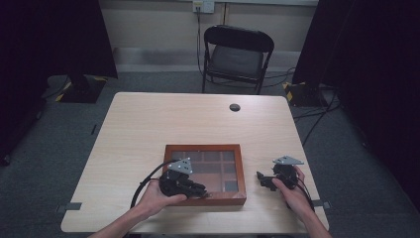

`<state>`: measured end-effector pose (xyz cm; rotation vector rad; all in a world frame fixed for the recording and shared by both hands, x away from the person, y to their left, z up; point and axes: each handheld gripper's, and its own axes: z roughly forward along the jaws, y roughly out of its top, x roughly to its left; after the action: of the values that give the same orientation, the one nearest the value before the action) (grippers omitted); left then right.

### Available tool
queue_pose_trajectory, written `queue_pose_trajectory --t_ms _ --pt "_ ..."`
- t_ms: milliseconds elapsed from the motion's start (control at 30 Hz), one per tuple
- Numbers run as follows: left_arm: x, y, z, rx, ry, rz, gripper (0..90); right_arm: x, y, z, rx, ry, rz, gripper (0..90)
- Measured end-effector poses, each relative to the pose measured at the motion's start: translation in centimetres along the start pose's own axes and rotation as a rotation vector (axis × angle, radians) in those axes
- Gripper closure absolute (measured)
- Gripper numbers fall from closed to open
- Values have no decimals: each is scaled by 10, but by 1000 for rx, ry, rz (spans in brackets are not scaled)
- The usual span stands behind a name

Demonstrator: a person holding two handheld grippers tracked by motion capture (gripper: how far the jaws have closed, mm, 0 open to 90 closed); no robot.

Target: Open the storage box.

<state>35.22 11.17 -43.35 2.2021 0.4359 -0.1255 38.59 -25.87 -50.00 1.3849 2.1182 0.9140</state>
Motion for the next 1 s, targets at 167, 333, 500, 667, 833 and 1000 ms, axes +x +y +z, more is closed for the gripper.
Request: queue_pose_trajectory --t_ms 167,333,500,667,833,1000 --pt "-2 -1 5 22 0 8 799 0 0 0 0 4 -3 126" --pt "-4 -3 6 6 13 14 806 0 0 0 0 5 -4 126" --pt "-4 -2 6 9 12 41 816 0 0 0 0 5 -4 126" --pt "-3 -1 4 33 4 25 817 0 0 0 -1 4 -5 127" --pt "-4 0 2 53 10 15 815 0 0 0 -1 4 -5 127" --pt "-2 -1 -3 24 -13 6 815 0 0 0 -1 4 -5 127"
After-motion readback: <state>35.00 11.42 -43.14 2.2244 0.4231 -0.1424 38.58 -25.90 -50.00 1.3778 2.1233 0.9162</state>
